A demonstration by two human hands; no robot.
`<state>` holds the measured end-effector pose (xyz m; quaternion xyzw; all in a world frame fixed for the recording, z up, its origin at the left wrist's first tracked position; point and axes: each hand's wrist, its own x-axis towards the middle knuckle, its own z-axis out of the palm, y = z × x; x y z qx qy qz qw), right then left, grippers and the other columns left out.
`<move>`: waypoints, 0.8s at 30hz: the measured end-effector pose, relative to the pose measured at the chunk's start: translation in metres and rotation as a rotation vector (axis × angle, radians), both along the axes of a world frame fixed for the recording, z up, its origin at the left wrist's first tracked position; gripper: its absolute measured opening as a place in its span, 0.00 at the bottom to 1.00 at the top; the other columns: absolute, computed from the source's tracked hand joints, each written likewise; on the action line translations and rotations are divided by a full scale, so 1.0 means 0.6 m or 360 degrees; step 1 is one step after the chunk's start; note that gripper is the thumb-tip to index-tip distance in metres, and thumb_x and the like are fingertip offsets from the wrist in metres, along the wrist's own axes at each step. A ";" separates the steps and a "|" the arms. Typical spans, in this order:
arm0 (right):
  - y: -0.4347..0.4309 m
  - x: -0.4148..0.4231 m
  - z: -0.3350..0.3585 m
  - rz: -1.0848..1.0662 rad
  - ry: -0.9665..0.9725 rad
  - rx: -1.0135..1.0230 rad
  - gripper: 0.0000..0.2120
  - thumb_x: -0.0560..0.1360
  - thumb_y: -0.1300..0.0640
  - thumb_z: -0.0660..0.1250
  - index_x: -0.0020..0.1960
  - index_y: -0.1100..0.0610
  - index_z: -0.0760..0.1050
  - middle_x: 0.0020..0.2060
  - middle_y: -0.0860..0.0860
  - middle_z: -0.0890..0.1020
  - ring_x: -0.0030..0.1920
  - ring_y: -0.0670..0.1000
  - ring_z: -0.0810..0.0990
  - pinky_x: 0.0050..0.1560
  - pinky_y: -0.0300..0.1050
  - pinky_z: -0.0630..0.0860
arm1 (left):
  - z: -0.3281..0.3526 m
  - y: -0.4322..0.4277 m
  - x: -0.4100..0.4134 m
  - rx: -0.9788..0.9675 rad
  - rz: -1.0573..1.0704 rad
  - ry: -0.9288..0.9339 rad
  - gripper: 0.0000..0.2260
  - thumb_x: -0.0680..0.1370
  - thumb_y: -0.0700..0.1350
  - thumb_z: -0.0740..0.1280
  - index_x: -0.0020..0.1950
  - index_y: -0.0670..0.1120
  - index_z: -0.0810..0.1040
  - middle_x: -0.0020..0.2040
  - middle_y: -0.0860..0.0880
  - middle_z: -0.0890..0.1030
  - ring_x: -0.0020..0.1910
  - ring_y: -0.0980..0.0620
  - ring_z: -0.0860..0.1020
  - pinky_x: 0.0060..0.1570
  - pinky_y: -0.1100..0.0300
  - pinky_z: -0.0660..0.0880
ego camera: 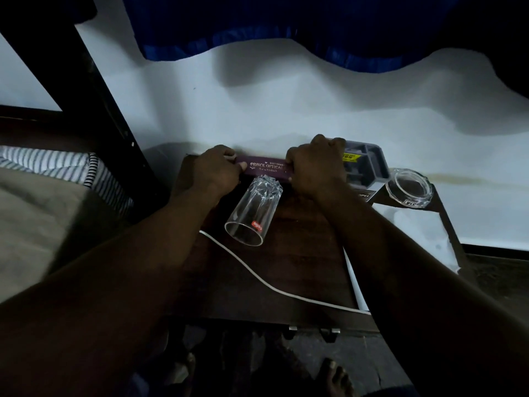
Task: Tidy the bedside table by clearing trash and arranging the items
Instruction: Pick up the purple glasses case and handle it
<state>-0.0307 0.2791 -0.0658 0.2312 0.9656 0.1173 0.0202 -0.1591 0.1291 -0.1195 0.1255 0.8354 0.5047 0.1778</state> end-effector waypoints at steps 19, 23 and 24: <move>0.004 0.011 -0.002 0.0045 0.0092 0.0044 0.13 0.72 0.51 0.70 0.55 0.51 0.81 0.48 0.52 0.83 0.60 0.60 0.73 0.66 0.60 0.60 | -0.010 0.016 -0.003 -0.0003 0.0001 -0.0032 0.19 0.72 0.47 0.80 0.59 0.44 0.83 0.55 0.43 0.86 0.54 0.43 0.85 0.59 0.47 0.81; 0.004 0.018 0.008 0.0064 0.0200 0.0055 0.14 0.71 0.54 0.70 0.57 0.50 0.81 0.51 0.51 0.84 0.62 0.59 0.74 0.67 0.60 0.60 | -0.002 0.012 -0.003 0.0056 0.0047 -0.0066 0.16 0.71 0.48 0.80 0.55 0.46 0.82 0.53 0.43 0.86 0.49 0.43 0.86 0.57 0.47 0.82; 0.003 0.021 0.012 0.0069 0.0236 0.0054 0.15 0.70 0.55 0.70 0.57 0.50 0.81 0.51 0.51 0.84 0.62 0.58 0.74 0.68 0.60 0.60 | 0.001 0.011 -0.001 0.0060 0.0034 -0.0068 0.16 0.72 0.47 0.80 0.55 0.45 0.82 0.53 0.42 0.85 0.48 0.43 0.86 0.56 0.46 0.82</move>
